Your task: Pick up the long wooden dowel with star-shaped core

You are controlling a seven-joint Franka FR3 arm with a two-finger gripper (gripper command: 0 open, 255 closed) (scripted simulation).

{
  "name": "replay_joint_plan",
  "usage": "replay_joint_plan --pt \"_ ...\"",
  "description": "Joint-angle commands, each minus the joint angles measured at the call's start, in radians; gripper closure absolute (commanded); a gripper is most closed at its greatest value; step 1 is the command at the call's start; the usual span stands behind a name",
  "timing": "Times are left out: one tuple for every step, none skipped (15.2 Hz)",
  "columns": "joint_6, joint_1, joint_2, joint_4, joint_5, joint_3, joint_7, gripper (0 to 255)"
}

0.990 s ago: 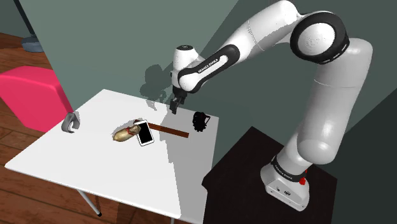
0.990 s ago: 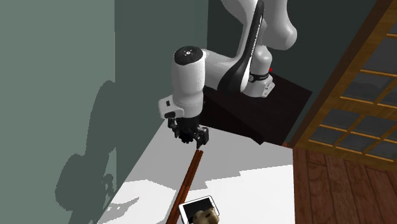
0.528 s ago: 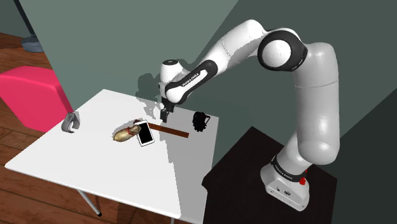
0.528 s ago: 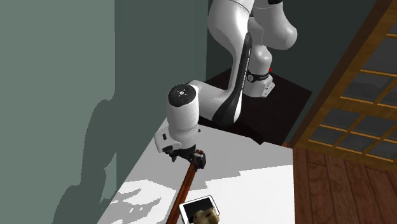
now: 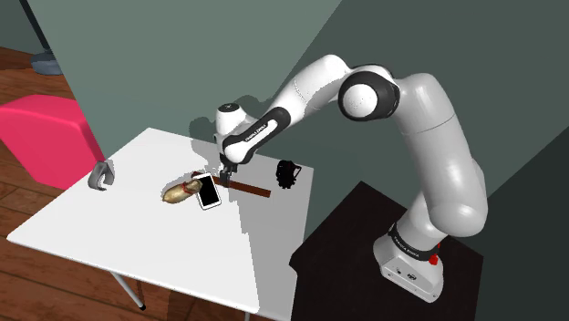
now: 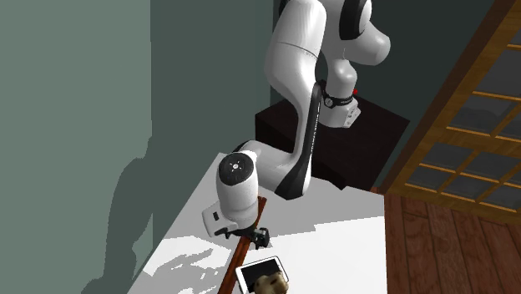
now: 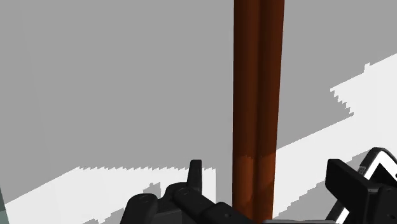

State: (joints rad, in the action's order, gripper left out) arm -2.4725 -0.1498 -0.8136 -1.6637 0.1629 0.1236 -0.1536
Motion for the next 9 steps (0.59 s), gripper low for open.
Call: replay_joint_plan --pt "-0.012 -0.003 -0.025 0.013 0.003 -0.003 0.0 0" --pt "-0.019 -0.004 -0.036 0.018 0.004 -0.004 0.001 0" --pt "-0.025 -0.005 -0.048 0.023 0.005 -0.005 0.002 0" --pt "-0.032 -0.006 -0.059 0.028 0.006 -0.007 0.003 0" --pt "-0.035 -0.007 -0.066 0.031 0.007 -0.008 0.003 0" --pt "-0.035 -0.007 -0.066 0.031 0.007 -0.008 0.003 0" --pt "-0.036 -0.007 -0.065 0.029 0.007 -0.008 0.004 255" --pt "-0.036 -0.007 -0.065 0.03 0.007 -0.008 0.003 255" --pt "-0.035 -0.007 -0.065 0.03 0.007 -0.008 0.003 255"
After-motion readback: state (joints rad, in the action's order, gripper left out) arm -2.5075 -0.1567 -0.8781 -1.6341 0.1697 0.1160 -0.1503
